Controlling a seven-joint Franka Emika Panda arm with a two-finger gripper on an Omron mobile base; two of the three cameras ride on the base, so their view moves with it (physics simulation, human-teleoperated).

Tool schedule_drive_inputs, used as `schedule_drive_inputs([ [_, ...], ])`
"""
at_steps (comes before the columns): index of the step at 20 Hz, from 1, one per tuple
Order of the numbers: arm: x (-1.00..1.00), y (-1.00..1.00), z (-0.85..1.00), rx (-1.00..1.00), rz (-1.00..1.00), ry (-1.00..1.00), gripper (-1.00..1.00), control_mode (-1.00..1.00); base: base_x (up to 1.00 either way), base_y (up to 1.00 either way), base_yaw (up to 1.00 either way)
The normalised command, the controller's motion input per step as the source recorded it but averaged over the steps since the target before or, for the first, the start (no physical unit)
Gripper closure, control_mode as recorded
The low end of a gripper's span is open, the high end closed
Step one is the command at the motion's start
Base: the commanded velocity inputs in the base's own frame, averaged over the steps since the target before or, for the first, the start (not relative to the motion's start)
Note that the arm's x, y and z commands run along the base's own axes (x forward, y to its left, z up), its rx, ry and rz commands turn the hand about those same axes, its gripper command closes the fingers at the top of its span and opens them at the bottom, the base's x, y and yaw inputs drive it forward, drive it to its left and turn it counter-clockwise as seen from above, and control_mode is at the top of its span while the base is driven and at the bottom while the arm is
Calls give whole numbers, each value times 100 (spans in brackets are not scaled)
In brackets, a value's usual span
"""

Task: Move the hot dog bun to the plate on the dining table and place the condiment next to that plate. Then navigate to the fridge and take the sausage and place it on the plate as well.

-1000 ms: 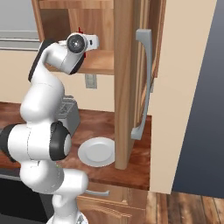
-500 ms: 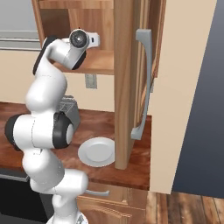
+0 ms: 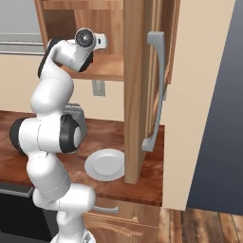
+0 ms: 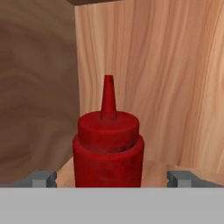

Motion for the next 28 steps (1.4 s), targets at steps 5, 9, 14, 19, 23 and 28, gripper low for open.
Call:
schedule_drive_inputs([
  [5,18,9,0,0,0,4,100,-100,0,0,0],
  [9,1,1,0,0,1,1,100,-100,0,0,0],
  [14,0,0,-2,0,0,2,100,-100,0,0,0],
  [19,-10,0,-3,0,0,0,100,-100,0,0,0],
  [23,-54,0,-4,0,-3,-6,100,-100,0,0,0],
  [28,-98,-11,-2,0,-5,-26,100,-100,0,0,0],
])
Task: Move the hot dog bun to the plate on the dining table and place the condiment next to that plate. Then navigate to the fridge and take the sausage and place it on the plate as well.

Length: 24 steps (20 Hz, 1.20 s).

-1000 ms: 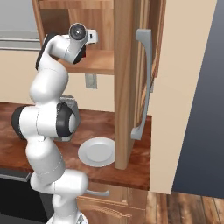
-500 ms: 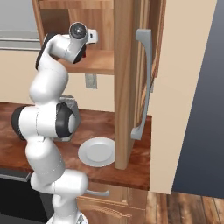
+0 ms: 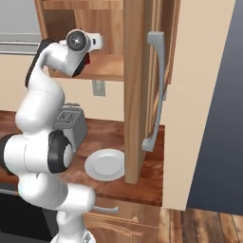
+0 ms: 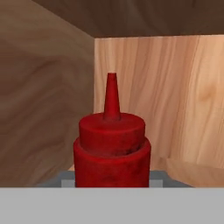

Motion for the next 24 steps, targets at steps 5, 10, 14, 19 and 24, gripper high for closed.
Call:
schedule_drive_inputs([
  [5,-100,-12,1,1,-7,-28,100,-100,0,0,0],
  [10,-100,-26,32,3,-11,-9,100,-100,0,0,0],
  [14,-100,-29,53,2,-10,0,100,-100,0,0,0],
  [19,-100,-27,41,2,-7,0,100,-100,0,0,0],
  [24,-99,-10,17,0,-5,5,100,-100,0,0,0],
])
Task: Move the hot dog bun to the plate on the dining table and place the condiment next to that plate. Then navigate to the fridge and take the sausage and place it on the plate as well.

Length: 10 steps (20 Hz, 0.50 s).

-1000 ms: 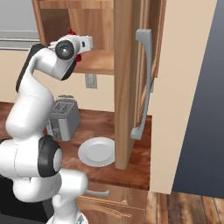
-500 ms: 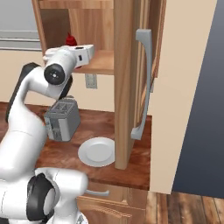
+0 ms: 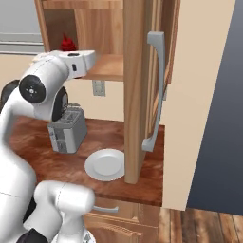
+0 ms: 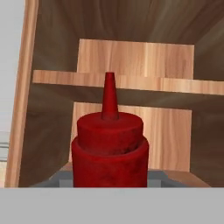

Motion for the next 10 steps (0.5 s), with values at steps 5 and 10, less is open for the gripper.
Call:
schedule_drive_inputs([
  [5,-89,0,1,0,-4,15,100,-100,0,0,0],
  [10,-84,0,0,0,-4,19,100,-100,0,0,0],
])
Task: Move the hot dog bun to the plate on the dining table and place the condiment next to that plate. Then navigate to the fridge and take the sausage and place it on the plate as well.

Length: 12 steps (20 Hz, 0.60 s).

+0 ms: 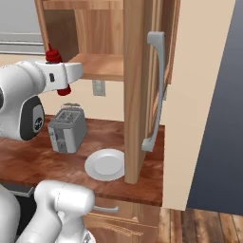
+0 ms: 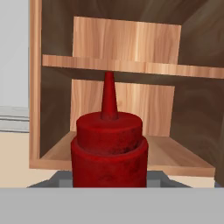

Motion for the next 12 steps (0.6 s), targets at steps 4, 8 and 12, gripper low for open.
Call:
schedule_drive_inputs([
  [4,-39,0,0,0,-2,12,100,100,-36,0,-1],
  [8,0,0,0,0,0,0,100,100,-74,1,0],
  [12,0,0,0,0,0,0,100,100,-71,30,-1],
])
